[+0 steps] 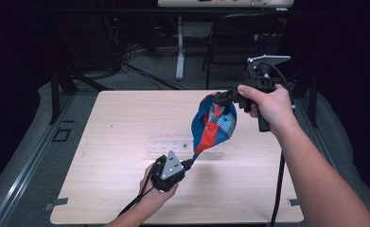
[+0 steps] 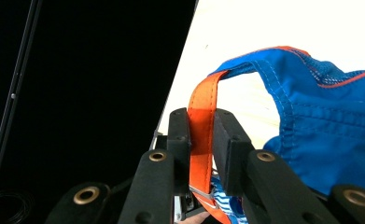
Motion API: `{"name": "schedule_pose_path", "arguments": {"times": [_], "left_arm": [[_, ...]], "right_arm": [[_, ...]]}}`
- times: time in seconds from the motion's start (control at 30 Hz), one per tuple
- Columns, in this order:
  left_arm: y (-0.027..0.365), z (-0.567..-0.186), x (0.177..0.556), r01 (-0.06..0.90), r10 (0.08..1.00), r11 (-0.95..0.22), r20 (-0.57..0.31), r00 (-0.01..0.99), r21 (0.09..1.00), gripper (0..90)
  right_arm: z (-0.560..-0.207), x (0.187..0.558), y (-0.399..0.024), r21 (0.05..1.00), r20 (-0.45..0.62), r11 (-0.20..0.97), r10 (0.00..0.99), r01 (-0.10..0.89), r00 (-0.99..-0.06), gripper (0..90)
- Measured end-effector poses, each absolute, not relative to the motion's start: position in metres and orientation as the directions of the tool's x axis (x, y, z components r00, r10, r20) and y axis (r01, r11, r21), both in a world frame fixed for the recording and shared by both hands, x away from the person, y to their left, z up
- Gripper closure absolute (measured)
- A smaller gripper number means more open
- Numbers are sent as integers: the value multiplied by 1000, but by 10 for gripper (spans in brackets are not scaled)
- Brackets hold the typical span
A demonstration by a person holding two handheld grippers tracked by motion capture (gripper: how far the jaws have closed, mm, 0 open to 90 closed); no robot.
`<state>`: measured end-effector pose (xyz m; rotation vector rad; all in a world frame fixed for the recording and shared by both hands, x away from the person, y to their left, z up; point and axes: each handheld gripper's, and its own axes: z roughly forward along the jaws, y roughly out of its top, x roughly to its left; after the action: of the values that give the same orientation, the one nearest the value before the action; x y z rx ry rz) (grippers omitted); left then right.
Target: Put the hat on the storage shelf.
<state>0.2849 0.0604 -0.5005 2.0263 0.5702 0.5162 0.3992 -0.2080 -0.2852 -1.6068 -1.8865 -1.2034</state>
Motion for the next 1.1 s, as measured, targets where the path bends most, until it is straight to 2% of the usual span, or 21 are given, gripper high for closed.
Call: {"name": "schedule_pose_path", "arguments": {"times": [1.1], "left_arm": [[91,-500,310,199,636,-438,145,758,877,882]], "right_arm": [[-298,409,-193,343,752,-6,601,939,-271,778]]}}
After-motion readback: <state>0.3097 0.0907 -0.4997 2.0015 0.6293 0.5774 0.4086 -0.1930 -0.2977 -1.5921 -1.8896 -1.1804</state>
